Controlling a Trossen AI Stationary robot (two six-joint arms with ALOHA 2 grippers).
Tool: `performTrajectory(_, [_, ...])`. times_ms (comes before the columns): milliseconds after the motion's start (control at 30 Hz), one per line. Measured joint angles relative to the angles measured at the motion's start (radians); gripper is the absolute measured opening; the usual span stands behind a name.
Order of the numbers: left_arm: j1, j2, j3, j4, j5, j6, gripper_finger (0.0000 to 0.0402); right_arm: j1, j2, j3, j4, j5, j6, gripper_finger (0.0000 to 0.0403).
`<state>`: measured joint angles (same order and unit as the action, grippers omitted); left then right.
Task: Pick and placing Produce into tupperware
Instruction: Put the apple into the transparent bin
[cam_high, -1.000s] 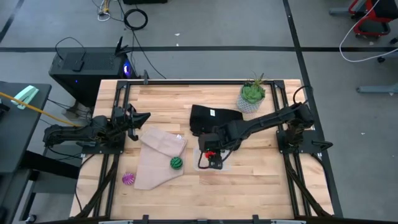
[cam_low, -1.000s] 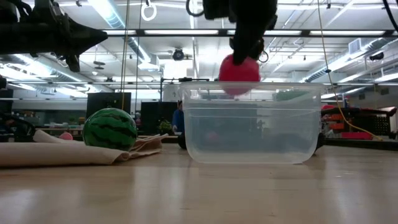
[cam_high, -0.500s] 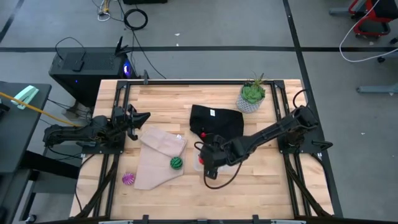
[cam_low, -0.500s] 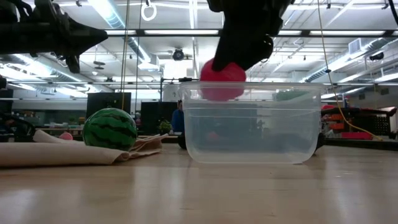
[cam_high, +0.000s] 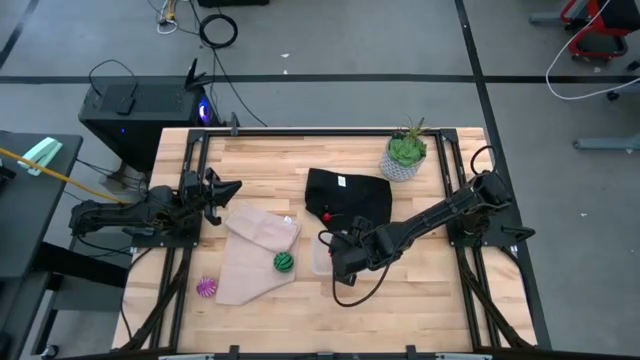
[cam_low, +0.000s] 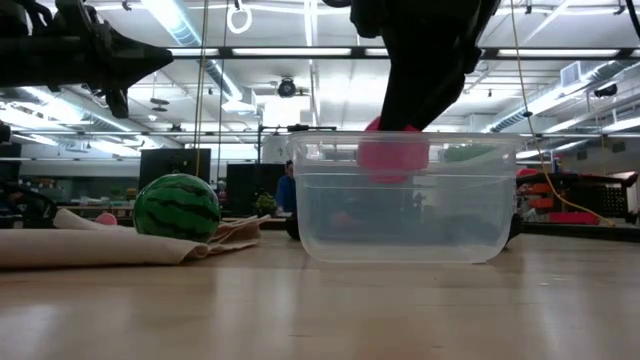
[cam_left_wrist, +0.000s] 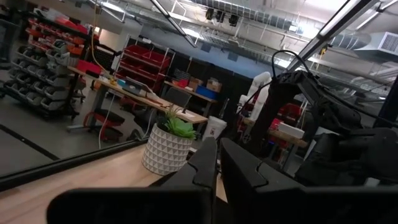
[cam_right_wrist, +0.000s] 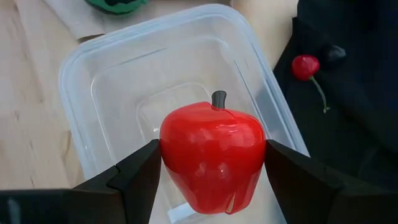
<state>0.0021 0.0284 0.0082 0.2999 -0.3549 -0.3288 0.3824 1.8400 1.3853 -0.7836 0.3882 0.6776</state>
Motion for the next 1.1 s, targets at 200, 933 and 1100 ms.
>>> performTrajectory(200, [0.0,0.0,0.0,-0.005,0.0,0.0,0.0034,0.0,0.0,0.0,-0.002,0.0,0.008,0.0272])
performTrajectory(933, [0.0,0.0,0.0,-0.006,0.0,-0.001,0.0035,-0.003,0.001,-0.001,-0.068,-0.039,0.041,0.0272])
performTrajectory(1100, [0.0,0.0,0.0,-0.006,0.0,-0.001,0.0029,-0.009,0.001,-0.001,-0.067,-0.052,0.042,0.0272])
